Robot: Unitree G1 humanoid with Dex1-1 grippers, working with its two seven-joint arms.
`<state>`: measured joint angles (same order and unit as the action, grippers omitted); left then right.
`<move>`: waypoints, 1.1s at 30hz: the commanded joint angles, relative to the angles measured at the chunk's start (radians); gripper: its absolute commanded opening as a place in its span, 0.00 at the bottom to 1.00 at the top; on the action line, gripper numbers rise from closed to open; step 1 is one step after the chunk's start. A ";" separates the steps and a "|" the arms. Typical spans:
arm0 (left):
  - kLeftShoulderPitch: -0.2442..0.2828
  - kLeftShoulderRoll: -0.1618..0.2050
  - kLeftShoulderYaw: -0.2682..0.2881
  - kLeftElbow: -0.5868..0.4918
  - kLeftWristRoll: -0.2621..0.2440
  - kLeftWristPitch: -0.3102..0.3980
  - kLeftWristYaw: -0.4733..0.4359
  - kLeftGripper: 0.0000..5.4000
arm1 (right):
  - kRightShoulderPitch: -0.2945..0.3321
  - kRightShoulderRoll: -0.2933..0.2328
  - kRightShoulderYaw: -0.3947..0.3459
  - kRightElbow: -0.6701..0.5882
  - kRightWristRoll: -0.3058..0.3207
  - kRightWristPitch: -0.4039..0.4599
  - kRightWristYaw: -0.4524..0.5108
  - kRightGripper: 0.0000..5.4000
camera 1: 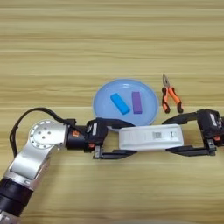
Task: Move the objects on the table
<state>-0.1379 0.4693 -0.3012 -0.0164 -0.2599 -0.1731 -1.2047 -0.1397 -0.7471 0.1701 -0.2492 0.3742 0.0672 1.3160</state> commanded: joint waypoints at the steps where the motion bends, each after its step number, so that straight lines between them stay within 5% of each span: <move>1: -0.014 -0.002 0.010 0.002 0.008 -0.009 0.023 0.60 | 0.002 0.008 0.012 -0.008 -0.002 -0.018 0.005 0.54; 16: -0.014 -0.013 0.014 0.019 -0.007 -0.029 0.033 0.90 | -0.009 0.024 0.011 0.012 0.000 -0.028 -0.002 0.54; 21: -0.013 -0.016 0.034 0.007 -0.053 -0.023 0.022 1.00 | -0.017 0.034 0.013 0.013 0.000 -0.023 -0.010 0.54; 33: -0.014 -0.025 0.088 -0.022 -0.173 -0.003 -0.004 1.00 | -0.027 0.059 0.016 0.031 -0.009 -0.029 -0.029 0.54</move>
<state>-0.1386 0.4448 -0.2289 -0.0219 -0.4125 -0.1893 -1.2006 -0.1478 -0.6924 0.1865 -0.2244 0.3734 0.0514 1.2925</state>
